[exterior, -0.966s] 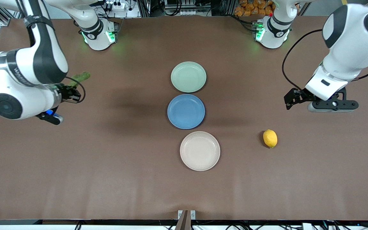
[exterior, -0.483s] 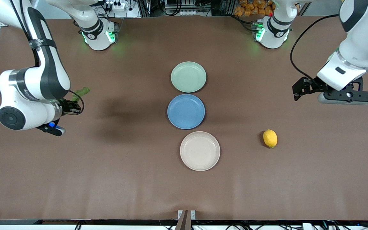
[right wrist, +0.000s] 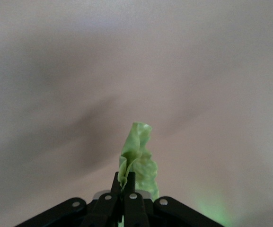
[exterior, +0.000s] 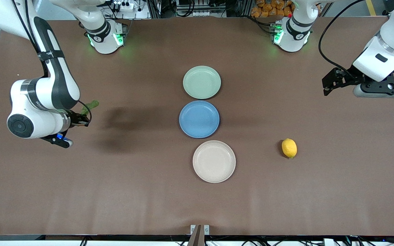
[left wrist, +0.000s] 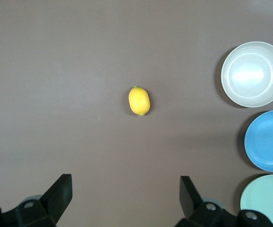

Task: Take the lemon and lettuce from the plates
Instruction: 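Carry the lettuce away from the plates with the right gripper and lower it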

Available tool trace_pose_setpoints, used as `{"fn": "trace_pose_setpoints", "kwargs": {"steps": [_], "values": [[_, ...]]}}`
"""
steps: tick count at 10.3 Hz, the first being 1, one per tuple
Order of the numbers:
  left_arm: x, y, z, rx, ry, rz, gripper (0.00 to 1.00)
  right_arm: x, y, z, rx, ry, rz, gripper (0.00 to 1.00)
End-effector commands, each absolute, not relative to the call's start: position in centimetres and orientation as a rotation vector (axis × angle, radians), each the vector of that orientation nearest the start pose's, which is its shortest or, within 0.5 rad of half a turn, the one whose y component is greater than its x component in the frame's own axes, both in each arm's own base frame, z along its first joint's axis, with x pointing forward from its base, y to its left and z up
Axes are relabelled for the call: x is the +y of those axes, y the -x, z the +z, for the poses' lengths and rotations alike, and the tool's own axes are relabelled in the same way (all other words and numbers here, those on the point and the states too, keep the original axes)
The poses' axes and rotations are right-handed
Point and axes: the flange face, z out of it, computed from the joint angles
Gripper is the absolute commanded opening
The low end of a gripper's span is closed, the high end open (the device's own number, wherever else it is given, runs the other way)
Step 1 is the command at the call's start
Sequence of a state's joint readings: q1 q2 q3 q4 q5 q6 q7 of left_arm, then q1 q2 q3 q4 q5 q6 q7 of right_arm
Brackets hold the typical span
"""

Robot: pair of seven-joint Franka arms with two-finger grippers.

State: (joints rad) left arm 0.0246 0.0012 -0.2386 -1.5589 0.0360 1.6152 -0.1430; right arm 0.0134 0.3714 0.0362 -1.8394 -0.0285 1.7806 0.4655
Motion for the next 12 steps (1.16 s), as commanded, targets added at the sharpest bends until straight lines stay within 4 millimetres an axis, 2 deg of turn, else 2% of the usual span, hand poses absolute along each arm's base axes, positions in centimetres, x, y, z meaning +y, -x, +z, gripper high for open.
{"fn": "trace_pose_setpoints", "kwargs": {"steps": [1,3,7,8,11,12], "values": [[-11.2,-54.0,65.7,0.119,3.131,-0.085,1.0,2.2,-57.1,28.4,0.61,3.149,0.621,0.0],[-10.4,-53.3,65.6,0.098,3.122,0.024,1.0,2.1,-55.8,26.3,0.602,3.152,0.555,0.0],[-10.2,-52.7,65.5,0.097,3.109,0.097,1.0,-0.5,-54.1,22.6,0.551,3.146,0.443,0.0],[-10.2,-52.7,65.6,0.097,3.111,0.095,1.0,-0.3,-53.6,21.7,0.546,3.146,0.409,0.0],[-10.8,-52.6,65.6,0.096,3.118,0.094,1.0,-0.4,-53.3,20.8,0.547,3.144,0.411,0.0],[-10.6,-52.6,65.6,0.085,3.123,0.096,1.0,-0.4,-53.3,20.7,0.549,3.143,0.414,0.1]]}}
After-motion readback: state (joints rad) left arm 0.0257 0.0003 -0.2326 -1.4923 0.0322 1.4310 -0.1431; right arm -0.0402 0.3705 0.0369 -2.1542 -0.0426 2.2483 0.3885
